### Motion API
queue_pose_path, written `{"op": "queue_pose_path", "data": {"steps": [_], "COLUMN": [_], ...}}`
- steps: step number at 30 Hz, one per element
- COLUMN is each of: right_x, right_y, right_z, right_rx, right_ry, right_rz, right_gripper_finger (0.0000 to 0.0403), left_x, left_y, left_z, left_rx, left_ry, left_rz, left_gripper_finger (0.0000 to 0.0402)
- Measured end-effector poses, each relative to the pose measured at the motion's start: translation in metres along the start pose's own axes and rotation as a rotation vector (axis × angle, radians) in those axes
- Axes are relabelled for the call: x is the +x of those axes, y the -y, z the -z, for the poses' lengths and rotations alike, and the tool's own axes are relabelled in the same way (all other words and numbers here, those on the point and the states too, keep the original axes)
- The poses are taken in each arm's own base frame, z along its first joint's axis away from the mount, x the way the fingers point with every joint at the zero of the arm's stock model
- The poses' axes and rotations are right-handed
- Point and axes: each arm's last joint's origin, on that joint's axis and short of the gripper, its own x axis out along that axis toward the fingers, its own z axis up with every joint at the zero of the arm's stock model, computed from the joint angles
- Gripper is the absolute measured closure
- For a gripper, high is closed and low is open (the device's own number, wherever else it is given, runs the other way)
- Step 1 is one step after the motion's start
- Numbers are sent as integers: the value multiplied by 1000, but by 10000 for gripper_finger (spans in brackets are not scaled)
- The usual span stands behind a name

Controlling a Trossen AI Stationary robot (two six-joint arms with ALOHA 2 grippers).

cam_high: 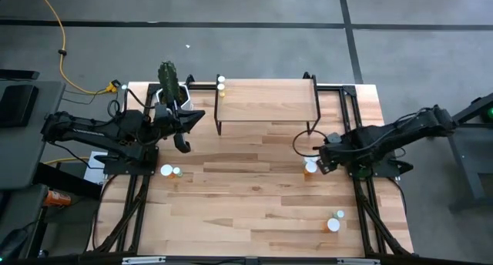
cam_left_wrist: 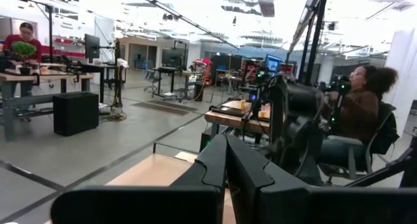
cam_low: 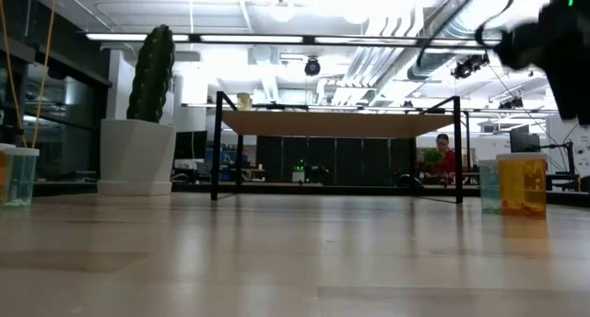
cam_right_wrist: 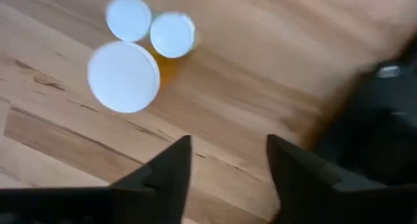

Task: Pick and place medicine bottles onto shelf by color
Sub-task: Align the yellow pill bottle with the other yellow pill bottles on the shelf

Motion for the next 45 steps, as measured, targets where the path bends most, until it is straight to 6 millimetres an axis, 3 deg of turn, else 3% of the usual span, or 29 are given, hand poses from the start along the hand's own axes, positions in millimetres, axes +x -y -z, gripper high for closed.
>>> {"op": "queue_pose_path", "data": {"steps": [4,8,12,16,33,38,45], "right_x": [28,41,42,42,33,1,-40], "right_y": [-1,-4,-4,-5,-21,-14,-13], "right_z": [-2,-5,-7,-8,-13,-14,-16], "right_rx": [29,72,93,112,108,40,-242], "right_ry": [-18,24,82,103,168,263,386], "right_rz": [-73,-135,-132,-135,-342,-315,-283], "right_gripper_finger": [309,392,381,398,402,402,402], "left_x": [0,0,0,0,0,0,0], "left_y": [0,-1,-1,-1,-1,-1,-1], "left_z": [0,0,0,0,0,0,0], "left_rx": [-1,-10,-16,-17,-17,-17,9], "left_ry": [0,1,1,1,1,1,1], "left_rz": [0,-18,-24,-24,-26,-26,-26], "left_gripper_finger": [402,402,402,402,402,402,402]}}
